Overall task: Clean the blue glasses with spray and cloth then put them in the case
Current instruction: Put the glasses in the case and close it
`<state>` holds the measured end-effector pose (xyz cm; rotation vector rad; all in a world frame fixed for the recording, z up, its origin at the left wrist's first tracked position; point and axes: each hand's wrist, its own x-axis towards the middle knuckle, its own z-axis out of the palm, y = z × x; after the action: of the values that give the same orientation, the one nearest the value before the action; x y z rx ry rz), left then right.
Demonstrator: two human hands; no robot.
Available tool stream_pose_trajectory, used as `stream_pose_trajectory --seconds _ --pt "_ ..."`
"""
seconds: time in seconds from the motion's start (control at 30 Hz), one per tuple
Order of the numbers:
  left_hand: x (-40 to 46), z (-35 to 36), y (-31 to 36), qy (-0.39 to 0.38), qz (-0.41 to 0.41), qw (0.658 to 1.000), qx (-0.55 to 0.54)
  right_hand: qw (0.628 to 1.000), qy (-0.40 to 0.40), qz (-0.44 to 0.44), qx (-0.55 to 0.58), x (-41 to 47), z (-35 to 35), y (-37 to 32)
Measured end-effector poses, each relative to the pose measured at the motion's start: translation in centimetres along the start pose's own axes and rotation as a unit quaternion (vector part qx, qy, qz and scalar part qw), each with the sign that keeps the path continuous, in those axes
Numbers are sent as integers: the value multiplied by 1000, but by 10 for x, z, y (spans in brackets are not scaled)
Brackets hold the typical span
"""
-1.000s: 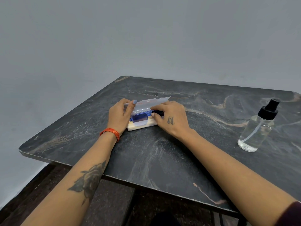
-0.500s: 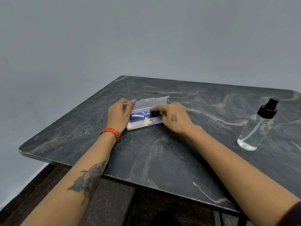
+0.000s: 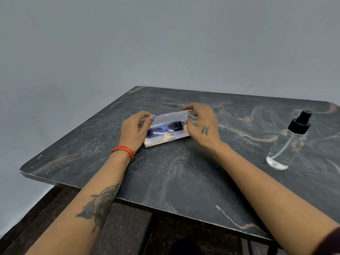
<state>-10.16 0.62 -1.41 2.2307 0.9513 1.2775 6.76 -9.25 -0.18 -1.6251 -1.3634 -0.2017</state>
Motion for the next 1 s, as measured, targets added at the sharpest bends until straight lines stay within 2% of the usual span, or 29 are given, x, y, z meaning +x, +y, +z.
stream_pose_trajectory --seconds 0.1,0.2,0.33,0.47,0.63,0.73,1.0 --pt "0 0 -4 -15 26 1000 -2 995 -60 -68 -44 1 1 2" --pt "-2 -1 -7 -26 47 999 -4 980 -148 -72 -107 1 6 6" --pt "-6 -4 -4 -41 80 996 -12 975 -185 -69 -99 -2 7 12" --pt "-8 -5 -3 -62 87 994 -29 975 -182 -84 -94 -2 7 16" --pt "-10 -4 -2 -76 42 992 -88 974 -193 -81 -82 -4 3 17" --pt "-11 -4 -2 -76 25 990 -112 982 -163 -75 -57 -5 4 16" --pt "-10 -3 -4 -101 6 991 -90 987 -150 -43 -21 -3 9 21"
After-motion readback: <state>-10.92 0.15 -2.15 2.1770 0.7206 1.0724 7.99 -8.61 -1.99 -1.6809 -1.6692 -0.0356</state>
